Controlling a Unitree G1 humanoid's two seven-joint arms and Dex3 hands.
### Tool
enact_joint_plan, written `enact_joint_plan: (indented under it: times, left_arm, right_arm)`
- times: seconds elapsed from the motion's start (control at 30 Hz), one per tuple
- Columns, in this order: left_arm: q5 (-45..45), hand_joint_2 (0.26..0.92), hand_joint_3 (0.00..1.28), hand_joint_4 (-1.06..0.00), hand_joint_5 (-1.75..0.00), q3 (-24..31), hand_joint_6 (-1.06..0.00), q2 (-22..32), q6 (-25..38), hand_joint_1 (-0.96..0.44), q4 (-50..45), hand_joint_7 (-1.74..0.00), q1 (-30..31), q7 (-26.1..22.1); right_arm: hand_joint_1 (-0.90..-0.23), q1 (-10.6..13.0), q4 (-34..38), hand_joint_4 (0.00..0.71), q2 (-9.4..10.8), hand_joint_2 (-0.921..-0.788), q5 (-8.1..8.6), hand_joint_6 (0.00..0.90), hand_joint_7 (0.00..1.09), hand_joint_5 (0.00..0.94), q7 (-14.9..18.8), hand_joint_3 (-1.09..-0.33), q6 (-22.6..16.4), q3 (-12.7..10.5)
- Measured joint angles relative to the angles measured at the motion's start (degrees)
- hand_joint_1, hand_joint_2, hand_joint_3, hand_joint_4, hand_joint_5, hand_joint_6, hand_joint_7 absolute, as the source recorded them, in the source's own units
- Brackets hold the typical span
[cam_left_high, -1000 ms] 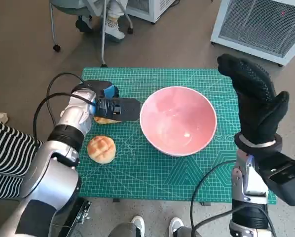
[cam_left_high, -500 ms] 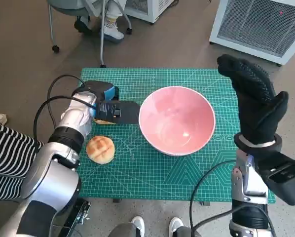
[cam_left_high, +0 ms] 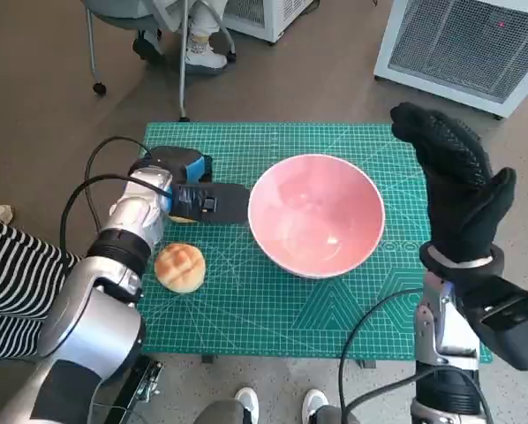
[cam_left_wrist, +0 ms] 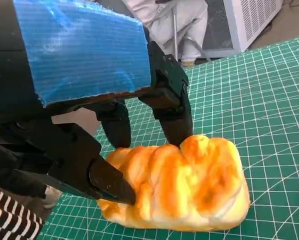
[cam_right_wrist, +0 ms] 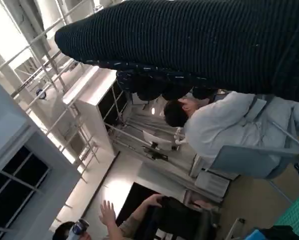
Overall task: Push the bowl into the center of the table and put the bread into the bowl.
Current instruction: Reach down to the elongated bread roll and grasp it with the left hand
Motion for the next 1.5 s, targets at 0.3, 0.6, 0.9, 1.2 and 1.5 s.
enact_joint_plan:
  times: [0.3,0.6,0.9,1.2,1.5]
  left_arm:
    - [-0.2,0.794,0.01,-0.39,-0.03,0.1,-0.34,-0.1,1.8,-0.56,0.0,-0.08,0.2,-2.5]
    - [-0.2,0.794,0.0,-0.36,-0.01,0.0,-0.33,-0.5,2.0,-0.54,0.1,-0.06,2.1,-4.4]
    - [0.0,0.778,0.0,-0.37,-0.01,-0.4,-0.35,-0.7,1.0,-0.46,0.1,-0.04,2.8,-3.9]
    - [-0.3,0.771,0.01,-0.57,-0.09,0.0,-0.51,-0.7,0.0,-0.24,0.1,-0.09,3.6,-2.3]
    - [-0.2,0.886,0.07,-0.58,-0.83,0.0,-0.63,-0.2,-2.4,-0.22,0.1,-0.96,4.2,0.7]
  right_arm:
    - [-0.697,0.0,-0.1,0.232,0.1,-0.921,0.0,0.156,0.35,0.0,-0.3,-0.691,0.5,0.2]
    - [-0.698,0.1,-0.1,0.232,0.1,-0.921,0.02,0.154,0.35,0.0,-0.5,-0.691,0.6,0.4]
    - [-0.699,0.2,0.0,0.233,0.2,-0.921,0.04,0.154,0.35,0.001,-0.5,-0.689,0.6,0.7]
    - [-0.698,0.3,0.0,0.232,0.2,-0.921,0.09,0.152,0.36,0.0,-0.5,-0.69,0.7,0.7]
    - [-0.696,0.3,0.0,0.232,0.2,-0.921,0.1,0.151,0.36,0.0,-0.5,-0.694,0.8,0.6]
